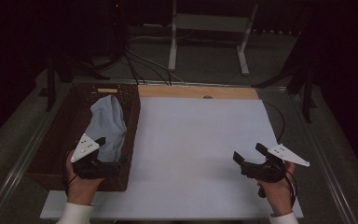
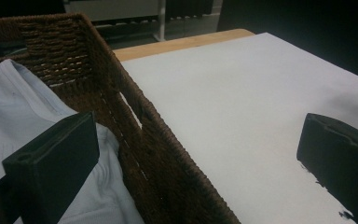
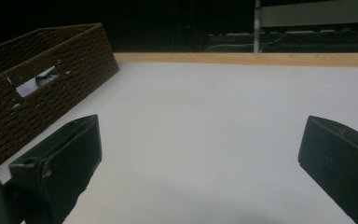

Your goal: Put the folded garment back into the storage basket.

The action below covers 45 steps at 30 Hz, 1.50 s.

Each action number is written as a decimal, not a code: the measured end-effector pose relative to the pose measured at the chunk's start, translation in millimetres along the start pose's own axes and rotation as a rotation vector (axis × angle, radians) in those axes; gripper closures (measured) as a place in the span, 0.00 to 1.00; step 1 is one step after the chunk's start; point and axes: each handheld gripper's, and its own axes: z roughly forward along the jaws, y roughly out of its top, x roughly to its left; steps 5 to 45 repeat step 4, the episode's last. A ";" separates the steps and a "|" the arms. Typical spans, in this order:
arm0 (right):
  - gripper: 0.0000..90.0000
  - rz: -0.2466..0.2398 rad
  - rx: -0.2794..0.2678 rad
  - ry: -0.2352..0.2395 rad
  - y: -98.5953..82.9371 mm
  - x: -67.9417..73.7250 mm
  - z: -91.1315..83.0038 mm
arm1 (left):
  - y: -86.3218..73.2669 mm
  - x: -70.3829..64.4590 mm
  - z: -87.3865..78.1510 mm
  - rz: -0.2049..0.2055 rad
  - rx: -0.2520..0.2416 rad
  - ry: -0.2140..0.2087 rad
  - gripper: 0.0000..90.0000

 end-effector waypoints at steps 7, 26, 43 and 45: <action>0.00 0.010 -0.003 -0.007 -0.4 -3.1 -1.5 | -0.1 -0.3 0.2 0.006 0.009 0.004 0.00; 0.00 0.010 -0.003 -0.007 -0.4 -3.1 -1.5 | -0.1 -0.3 0.2 0.006 0.009 0.004 0.00; 0.00 0.010 -0.003 -0.007 -0.4 -3.1 -1.5 | -0.1 -0.3 0.2 0.006 0.009 0.004 0.00; 0.00 0.010 -0.003 -0.007 -0.4 -3.1 -1.5 | -0.1 -0.3 0.2 0.006 0.009 0.004 0.00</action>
